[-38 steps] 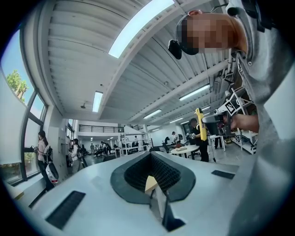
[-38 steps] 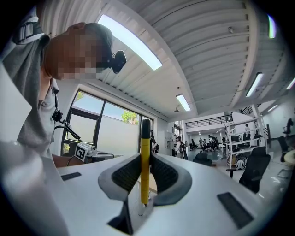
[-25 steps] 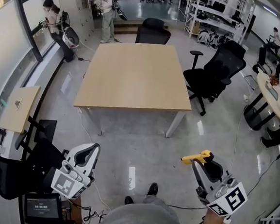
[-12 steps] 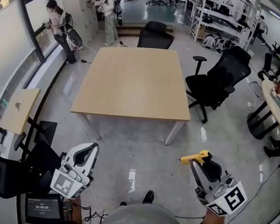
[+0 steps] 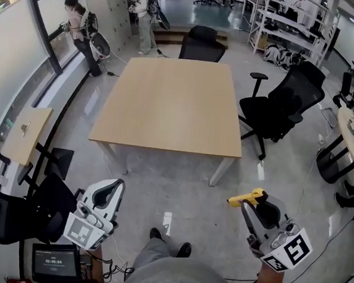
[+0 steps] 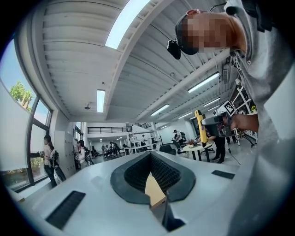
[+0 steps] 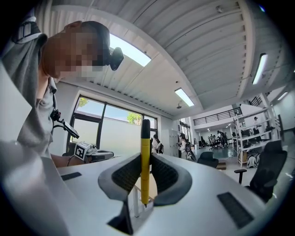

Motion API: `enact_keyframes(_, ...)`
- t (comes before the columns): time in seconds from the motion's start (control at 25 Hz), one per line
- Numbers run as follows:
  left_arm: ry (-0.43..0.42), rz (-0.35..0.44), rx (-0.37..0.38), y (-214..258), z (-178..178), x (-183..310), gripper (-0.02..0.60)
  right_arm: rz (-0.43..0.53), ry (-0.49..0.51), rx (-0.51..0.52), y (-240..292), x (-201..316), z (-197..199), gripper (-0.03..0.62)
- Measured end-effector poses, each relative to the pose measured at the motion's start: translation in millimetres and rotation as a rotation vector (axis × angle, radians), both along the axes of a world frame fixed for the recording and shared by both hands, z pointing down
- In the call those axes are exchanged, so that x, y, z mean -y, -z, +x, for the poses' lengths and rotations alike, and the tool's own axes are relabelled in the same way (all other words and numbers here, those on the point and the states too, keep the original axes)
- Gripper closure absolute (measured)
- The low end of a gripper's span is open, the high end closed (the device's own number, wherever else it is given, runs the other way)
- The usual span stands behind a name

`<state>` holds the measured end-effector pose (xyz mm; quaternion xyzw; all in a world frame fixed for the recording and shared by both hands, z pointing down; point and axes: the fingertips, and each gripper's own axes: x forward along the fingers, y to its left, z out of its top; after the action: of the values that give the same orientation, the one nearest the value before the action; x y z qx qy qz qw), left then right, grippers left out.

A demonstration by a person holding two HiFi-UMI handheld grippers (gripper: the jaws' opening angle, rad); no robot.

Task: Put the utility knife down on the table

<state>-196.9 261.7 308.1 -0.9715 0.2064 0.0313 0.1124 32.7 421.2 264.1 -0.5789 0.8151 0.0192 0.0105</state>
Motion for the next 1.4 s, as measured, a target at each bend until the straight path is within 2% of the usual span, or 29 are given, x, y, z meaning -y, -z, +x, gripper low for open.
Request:
enact_keyframes(0.28,-0.018,-0.022,0.002,-8,20,42,0.577,-0.016,-0.006,0.008,-4,41,11,0.522)
enact_keyframes(0.48,-0.051,-0.008,-0.007,2,38,69,0.577,-0.017,-0.025,0.005,-1,66,21,0.522)
enact_keyframes(1.12,-0.098,-0.007,0.000,2,55,187,0.577,-0.007,-0.090,0.021,-3,170,35,0.522)
enact_keyframes(1.4,-0.154,-0.004,-0.009,0,55,232,0.577,0.001,-0.142,0.010,-2,210,28,0.522)
